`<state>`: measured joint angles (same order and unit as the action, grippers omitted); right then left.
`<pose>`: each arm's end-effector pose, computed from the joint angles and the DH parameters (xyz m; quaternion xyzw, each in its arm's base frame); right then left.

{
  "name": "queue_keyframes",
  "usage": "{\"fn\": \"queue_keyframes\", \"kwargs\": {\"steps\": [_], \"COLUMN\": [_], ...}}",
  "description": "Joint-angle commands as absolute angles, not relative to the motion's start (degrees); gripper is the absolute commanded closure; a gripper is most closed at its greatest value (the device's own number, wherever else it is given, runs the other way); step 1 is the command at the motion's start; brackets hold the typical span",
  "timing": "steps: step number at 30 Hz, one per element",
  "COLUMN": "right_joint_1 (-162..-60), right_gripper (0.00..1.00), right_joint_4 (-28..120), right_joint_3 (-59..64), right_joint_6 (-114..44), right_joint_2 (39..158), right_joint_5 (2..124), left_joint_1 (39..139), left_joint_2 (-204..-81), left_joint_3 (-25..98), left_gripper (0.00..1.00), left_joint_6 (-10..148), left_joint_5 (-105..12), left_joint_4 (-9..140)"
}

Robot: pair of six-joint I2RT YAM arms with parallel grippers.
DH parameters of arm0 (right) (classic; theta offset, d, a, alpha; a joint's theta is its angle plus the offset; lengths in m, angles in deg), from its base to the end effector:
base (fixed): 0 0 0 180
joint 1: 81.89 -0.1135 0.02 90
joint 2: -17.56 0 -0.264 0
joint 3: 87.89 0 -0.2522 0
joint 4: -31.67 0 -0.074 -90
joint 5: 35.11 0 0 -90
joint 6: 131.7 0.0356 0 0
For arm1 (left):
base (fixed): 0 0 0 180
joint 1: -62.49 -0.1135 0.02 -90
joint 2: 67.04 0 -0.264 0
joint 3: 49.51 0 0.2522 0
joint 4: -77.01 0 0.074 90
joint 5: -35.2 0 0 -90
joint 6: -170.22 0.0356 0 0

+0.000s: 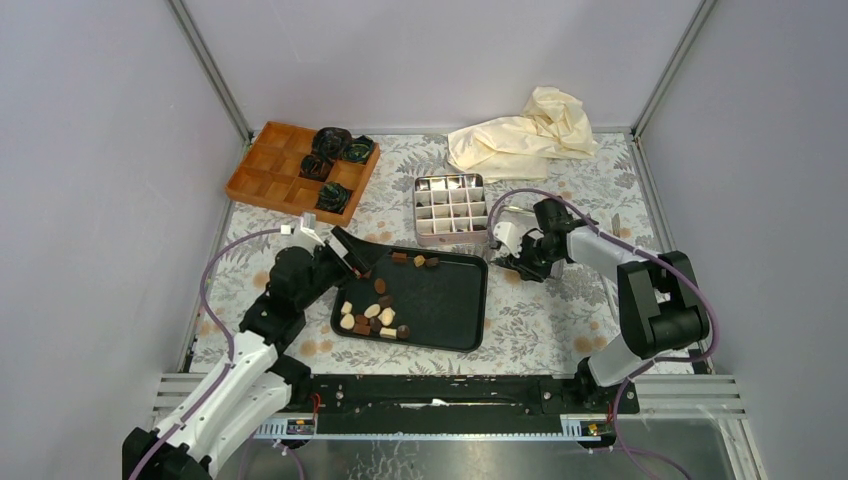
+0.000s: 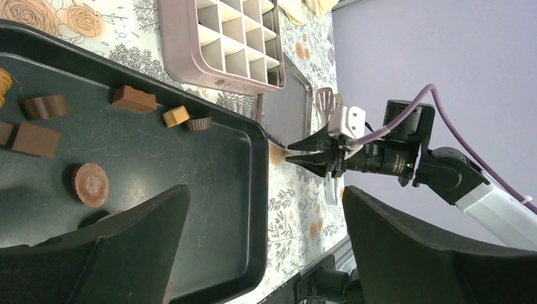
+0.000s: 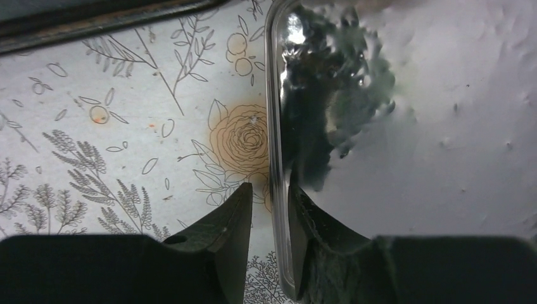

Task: Pack the chocolate
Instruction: Pick up the box lid from the center of the board.

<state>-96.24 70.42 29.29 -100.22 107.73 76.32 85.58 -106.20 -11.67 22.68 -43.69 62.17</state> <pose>0.2760 0.0840 0.1637 -0.6019 0.7505 0.0921 0.2569 0.1556 -0.0738 0.2441 -0.1801 0.7773 -0.4458 0.4058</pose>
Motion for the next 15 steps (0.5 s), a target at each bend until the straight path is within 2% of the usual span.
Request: {"fn": "queue_keyframes", "kwargs": {"steps": [1, 6, 13, 15], "right_joint_1": [-97.54, -98.14, -98.33, -98.33], "right_gripper": [0.67, 0.75, 0.98, 1.00], "right_joint_4": [68.54, 68.23, 68.65, 68.94], "right_joint_3": [27.39, 28.51, 29.65, 29.82], "right_joint_6": [-98.40, -98.59, -95.81, -93.85], "right_joint_2": [109.15, 109.84, 107.90, 106.48], "right_joint_5": [72.73, 71.22, 69.27, 68.71], "left_joint_1": [85.26, 85.26, 85.26, 85.26], "left_joint_2": [-103.74, -101.26, -100.59, -100.99], "left_joint_3": [-12.17, -13.36, -14.12, -14.26], "left_gripper": [0.02, 0.02, 0.02, 0.02], "left_joint_6": [21.35, 20.83, 22.75, 23.67], "left_joint_5": [-44.76, -44.93, -42.06, -40.46], "left_joint_4": [60.30, 60.24, 65.35, 67.47]}}
